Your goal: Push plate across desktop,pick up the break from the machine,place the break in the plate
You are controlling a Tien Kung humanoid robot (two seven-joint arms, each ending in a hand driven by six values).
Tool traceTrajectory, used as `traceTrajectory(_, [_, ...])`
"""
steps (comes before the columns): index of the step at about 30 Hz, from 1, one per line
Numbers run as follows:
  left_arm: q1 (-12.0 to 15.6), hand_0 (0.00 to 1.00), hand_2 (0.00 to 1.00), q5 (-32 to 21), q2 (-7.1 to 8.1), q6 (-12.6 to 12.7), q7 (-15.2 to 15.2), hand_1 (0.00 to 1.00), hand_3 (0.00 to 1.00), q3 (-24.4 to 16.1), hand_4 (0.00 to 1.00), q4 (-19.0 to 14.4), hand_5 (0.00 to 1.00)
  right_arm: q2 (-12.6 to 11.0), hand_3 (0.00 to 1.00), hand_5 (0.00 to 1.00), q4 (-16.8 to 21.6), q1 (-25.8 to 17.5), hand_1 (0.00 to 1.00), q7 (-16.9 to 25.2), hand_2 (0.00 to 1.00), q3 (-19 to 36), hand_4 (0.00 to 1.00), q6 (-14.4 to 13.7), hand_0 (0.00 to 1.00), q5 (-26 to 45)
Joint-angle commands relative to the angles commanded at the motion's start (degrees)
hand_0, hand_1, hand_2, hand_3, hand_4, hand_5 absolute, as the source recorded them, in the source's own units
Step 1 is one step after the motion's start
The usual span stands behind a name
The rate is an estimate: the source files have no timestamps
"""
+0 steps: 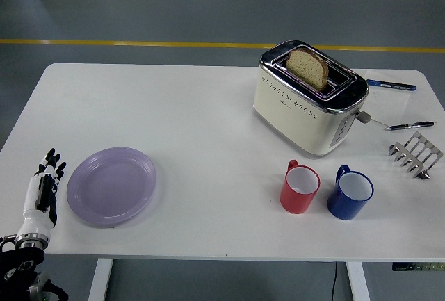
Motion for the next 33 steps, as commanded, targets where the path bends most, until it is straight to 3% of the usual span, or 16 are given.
traceTrajectory(20, [-0.7,0.947,0.998,-2.4,0.10,-1.1,0.2,0.940,0.998,4.0,0.514,0.5,0.998,0.1,0.626,0.415,0.0,0.2,0.611,0.0,0.640,-0.3,0.446,0.0,0.671,0.0])
traceTrajectory(33, [-1.3,0.936,0.995,-5.8,0.93,-1.9,0.2,0.929,0.998,10.0,0.512,-0.1,0.998,0.1,0.626,0.415,-0.1,0.3,0.611,0.0,0.639,-0.6,0.445,0.0,0.671,0.0])
